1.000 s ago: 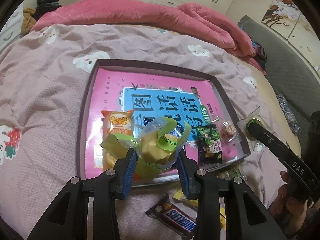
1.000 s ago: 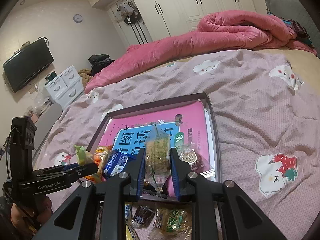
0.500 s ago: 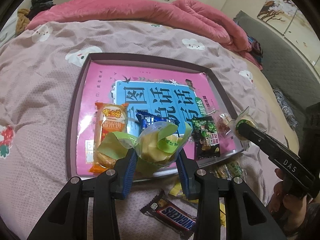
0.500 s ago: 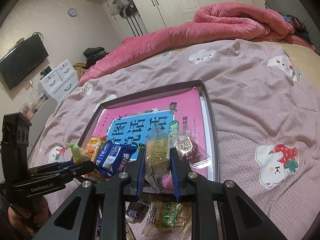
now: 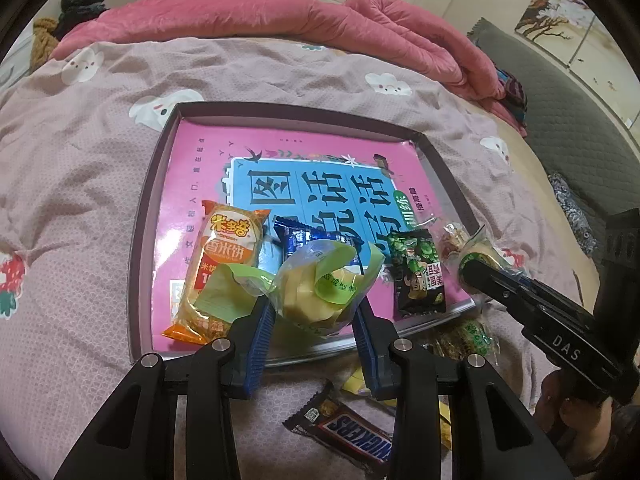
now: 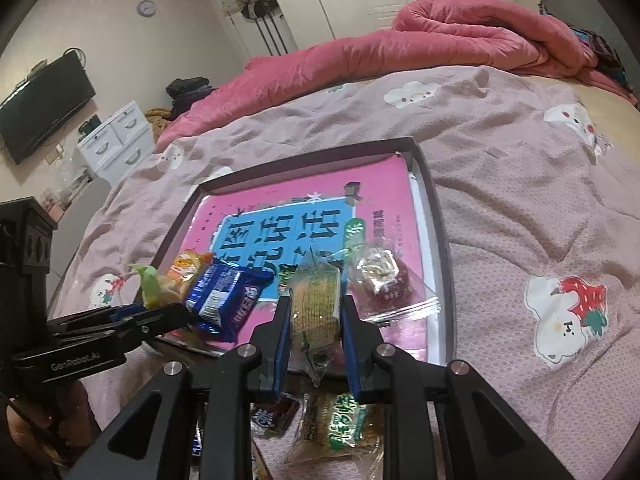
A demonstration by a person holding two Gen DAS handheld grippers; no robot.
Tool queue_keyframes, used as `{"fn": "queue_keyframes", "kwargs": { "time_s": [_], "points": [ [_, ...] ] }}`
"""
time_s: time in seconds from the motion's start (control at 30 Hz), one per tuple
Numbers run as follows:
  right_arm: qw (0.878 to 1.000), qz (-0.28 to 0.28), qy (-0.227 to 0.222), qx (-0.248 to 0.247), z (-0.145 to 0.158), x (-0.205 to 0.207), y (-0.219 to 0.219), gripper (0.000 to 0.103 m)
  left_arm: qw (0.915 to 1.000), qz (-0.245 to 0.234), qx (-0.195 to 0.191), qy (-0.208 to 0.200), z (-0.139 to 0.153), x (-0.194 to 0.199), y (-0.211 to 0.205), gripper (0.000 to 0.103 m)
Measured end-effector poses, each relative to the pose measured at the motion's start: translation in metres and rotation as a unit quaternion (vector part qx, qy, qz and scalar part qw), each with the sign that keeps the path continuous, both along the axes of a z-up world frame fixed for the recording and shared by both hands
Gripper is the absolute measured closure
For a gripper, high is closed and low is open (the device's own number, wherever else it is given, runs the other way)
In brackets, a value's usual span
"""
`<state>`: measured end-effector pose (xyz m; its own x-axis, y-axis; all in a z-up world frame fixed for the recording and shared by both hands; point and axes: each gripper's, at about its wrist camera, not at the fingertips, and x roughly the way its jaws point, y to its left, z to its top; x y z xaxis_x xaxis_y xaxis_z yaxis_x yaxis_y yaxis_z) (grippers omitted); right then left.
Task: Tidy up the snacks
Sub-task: 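Lower both bags into the tray and open both tools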
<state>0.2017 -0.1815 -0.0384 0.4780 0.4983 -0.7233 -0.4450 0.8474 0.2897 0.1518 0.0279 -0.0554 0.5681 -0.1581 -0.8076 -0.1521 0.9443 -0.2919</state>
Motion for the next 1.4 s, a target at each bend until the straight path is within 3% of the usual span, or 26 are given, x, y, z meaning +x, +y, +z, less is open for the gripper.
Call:
{"fn": "queue_keyframes", "kwargs": {
  "time_s": [0.27, 1.4],
  "points": [
    [1.000, -0.013, 0.015, 0.002, -0.0063, 0.0054, -0.0052, 0.079, 1.0000, -0.001, 0.004, 0.000, -0.0004, 0.0000, -0.0005, 0.063],
    [1.000, -0.022, 0.003, 0.000, -0.0031, -0.0003, -0.0093, 0.078, 1.0000, -0.010, 0.001, 0.002, -0.0011, -0.0012, -0.0006, 0.062]
  ]
}}
